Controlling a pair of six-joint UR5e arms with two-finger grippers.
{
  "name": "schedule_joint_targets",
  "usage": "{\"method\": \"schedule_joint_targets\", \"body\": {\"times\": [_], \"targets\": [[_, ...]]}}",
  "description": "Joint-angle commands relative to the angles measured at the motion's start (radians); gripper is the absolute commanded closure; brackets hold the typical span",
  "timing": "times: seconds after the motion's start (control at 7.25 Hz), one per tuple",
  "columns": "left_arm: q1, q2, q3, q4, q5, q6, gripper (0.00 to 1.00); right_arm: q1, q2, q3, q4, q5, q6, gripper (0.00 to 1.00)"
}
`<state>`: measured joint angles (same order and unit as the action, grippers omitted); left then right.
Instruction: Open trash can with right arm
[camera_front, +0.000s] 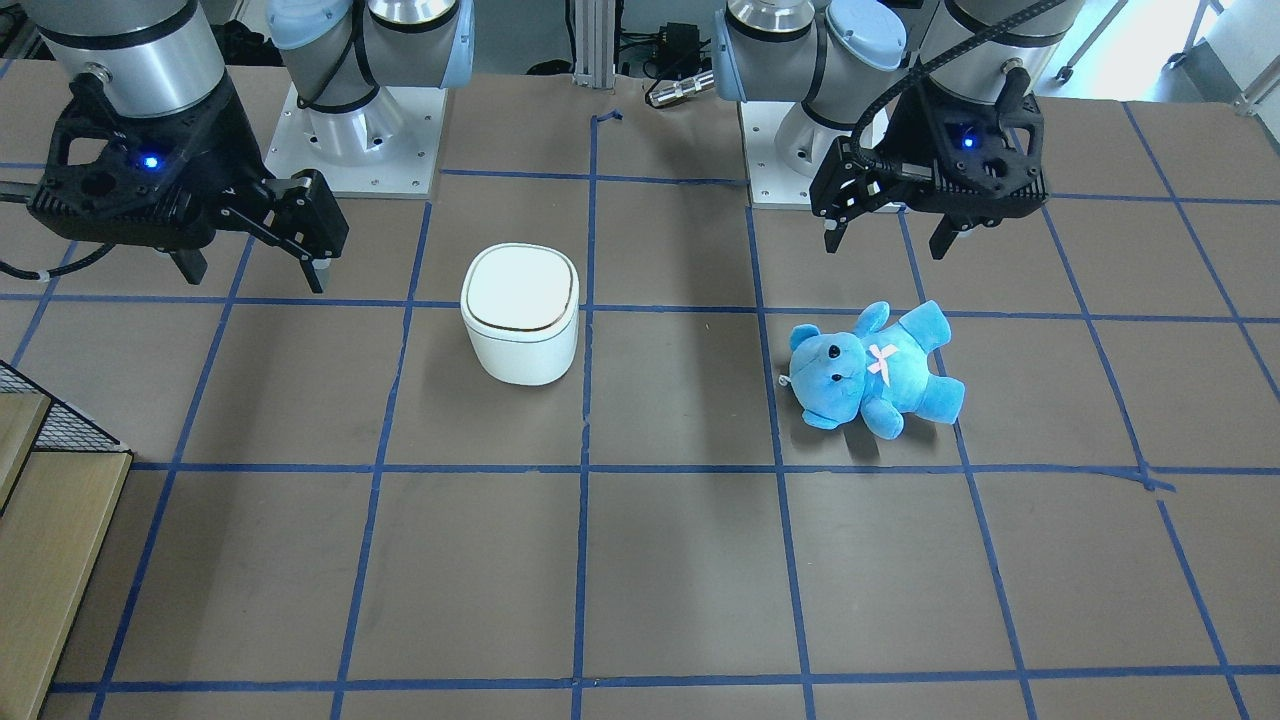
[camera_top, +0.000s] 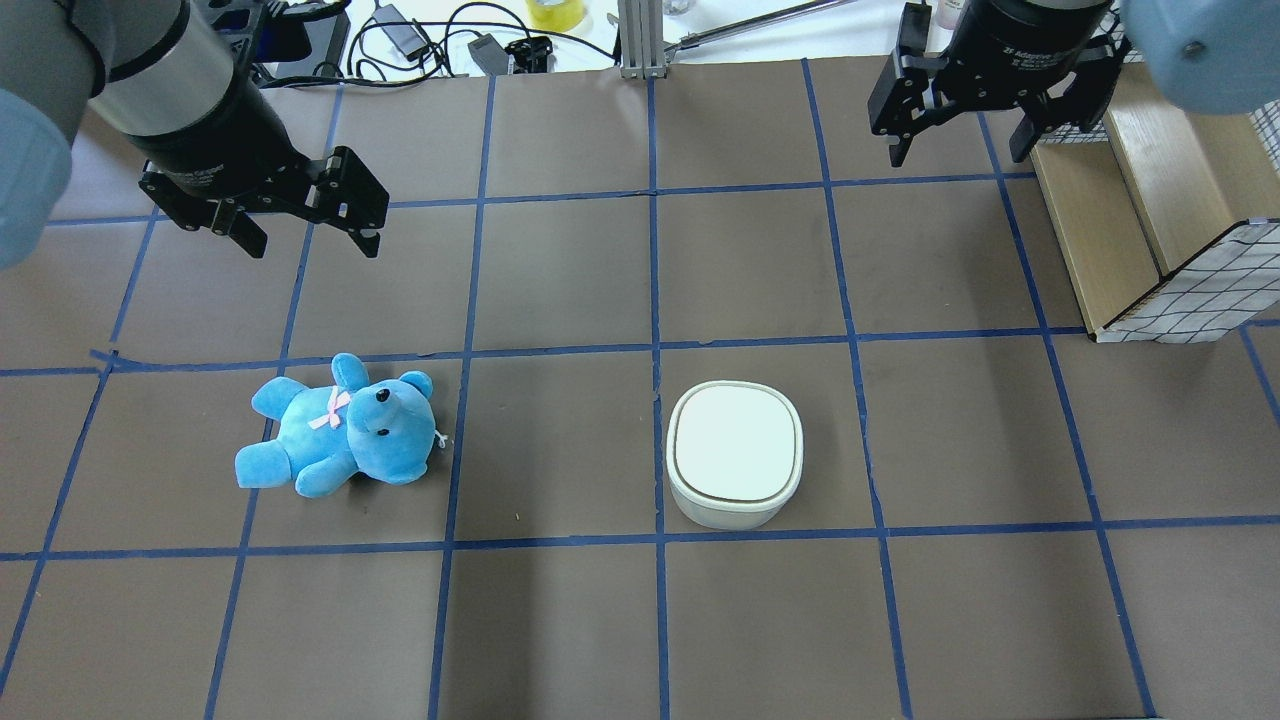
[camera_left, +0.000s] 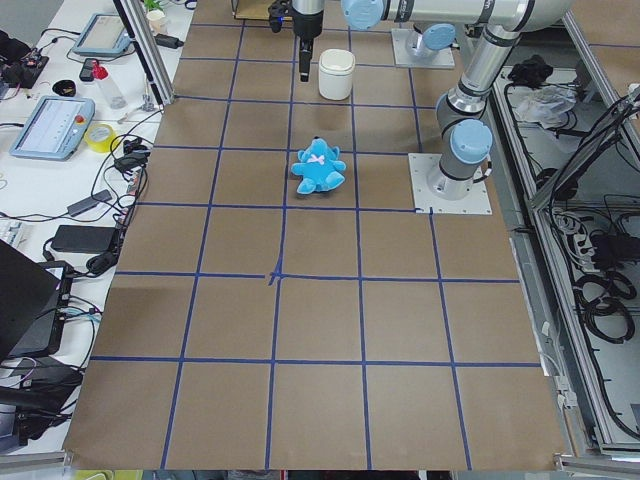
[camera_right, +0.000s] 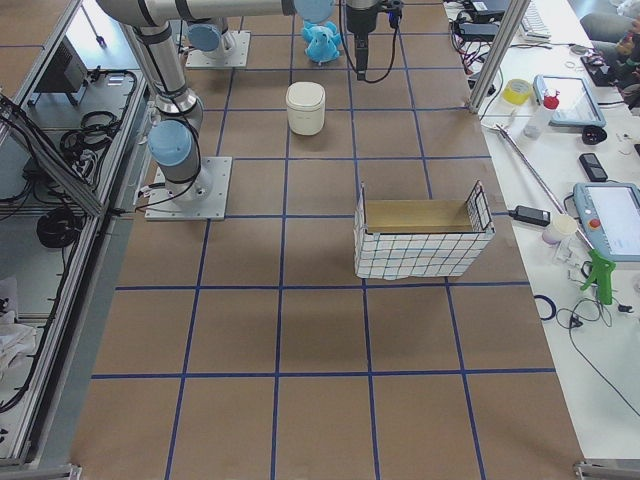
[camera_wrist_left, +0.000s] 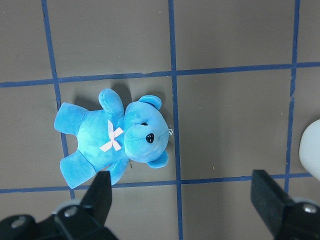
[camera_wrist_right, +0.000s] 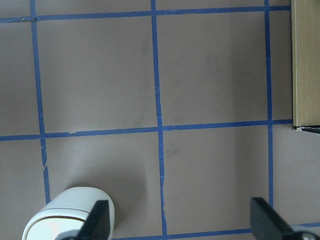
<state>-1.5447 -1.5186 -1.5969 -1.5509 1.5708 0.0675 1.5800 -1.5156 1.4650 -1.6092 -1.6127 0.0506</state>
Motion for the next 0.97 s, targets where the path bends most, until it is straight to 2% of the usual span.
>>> {"method": "schedule_joint_targets", "body": {"times": [0.0, 0.83], "targets": [[0.0, 0.0, 0.0, 0.0, 0.0, 0.0, 0.0, 0.0, -0.002, 0.0, -0.001, 0.0, 0.0, 0.0], [0.0, 0.0, 0.0, 0.0, 0.0, 0.0, 0.0, 0.002, -0.003, 0.0, 0.002, -0.001, 0.0, 0.0]]}}
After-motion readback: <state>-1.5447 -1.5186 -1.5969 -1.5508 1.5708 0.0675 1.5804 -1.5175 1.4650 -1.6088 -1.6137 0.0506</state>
